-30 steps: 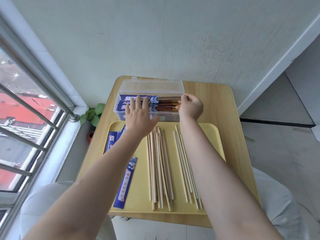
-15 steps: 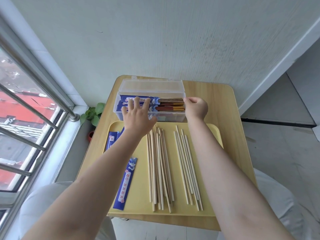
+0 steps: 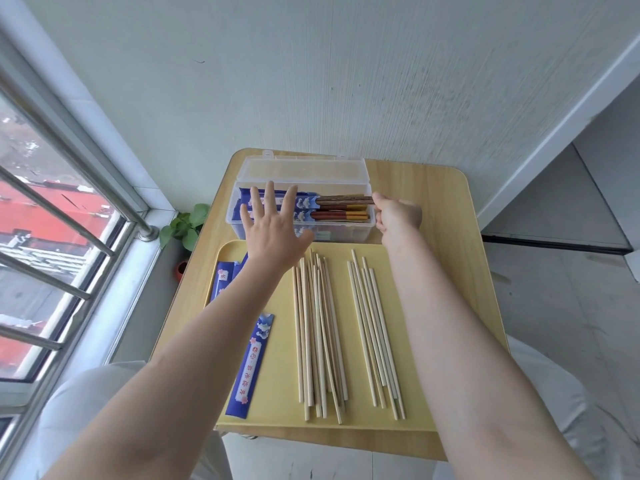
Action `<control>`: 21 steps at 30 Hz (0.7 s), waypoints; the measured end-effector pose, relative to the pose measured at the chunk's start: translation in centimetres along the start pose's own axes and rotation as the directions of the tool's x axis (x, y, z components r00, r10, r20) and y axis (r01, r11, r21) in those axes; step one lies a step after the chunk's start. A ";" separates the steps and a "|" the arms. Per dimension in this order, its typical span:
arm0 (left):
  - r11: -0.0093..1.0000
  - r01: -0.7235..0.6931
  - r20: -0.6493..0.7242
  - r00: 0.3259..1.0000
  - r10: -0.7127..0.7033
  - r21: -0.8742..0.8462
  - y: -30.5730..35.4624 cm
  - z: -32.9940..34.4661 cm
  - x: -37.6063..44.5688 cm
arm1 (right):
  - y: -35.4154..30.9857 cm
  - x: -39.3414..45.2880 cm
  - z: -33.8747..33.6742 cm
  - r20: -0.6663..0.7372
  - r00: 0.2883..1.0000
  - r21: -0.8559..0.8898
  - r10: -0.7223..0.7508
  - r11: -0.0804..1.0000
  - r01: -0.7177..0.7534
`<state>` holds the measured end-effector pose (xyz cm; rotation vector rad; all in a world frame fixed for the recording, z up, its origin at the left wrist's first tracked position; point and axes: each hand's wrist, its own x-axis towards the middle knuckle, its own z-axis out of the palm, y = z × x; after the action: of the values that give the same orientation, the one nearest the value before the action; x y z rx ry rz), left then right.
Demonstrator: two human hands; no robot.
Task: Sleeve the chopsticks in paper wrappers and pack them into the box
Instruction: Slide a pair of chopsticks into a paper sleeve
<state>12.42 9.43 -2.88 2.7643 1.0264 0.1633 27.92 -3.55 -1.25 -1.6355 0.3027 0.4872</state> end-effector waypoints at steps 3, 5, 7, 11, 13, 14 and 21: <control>0.999 0.031 0.008 0.999 -0.031 0.009 0.0 0.3 -0.1 | 0.0 -0.2 0.3 -0.006 0.997 -0.035 -0.075 0.997 0.075; 0.999 0.052 0.025 0.998 -0.052 0.014 -0.1 0.6 -0.2 | -0.1 -0.6 0.6 -0.006 0.992 -0.056 -0.129 0.990 0.129; 0.998 0.052 0.039 0.998 -0.053 0.025 -0.2 0.9 -0.3 | 0.1 -1.0 0.8 -0.019 0.982 -0.069 -0.190 0.980 0.188; 0.997 0.022 0.053 0.998 -0.026 0.076 -0.5 1.2 -0.5 | 0.8 -1.3 0.7 -0.030 0.966 -0.150 -0.256 0.957 0.249; 0.996 0.015 0.050 0.999 -0.020 0.083 -0.5 1.2 -0.4 | 0.9 -1.3 0.6 -0.016 0.961 -0.187 -0.277 0.945 0.269; 0.996 0.015 0.048 0.999 -0.019 0.087 -0.5 1.3 -0.4 | 0.8 -1.3 0.6 -0.004 0.959 -0.204 -0.285 0.939 0.278; 0.995 0.021 0.051 0.998 -0.026 0.093 -0.5 1.3 -0.4 | 0.8 -1.2 0.7 0.019 0.923 -0.363 -0.385 0.857 0.365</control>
<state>12.03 9.31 -4.29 2.8217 1.0788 0.0412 26.40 -3.04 -1.41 -2.0126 -0.0796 0.2031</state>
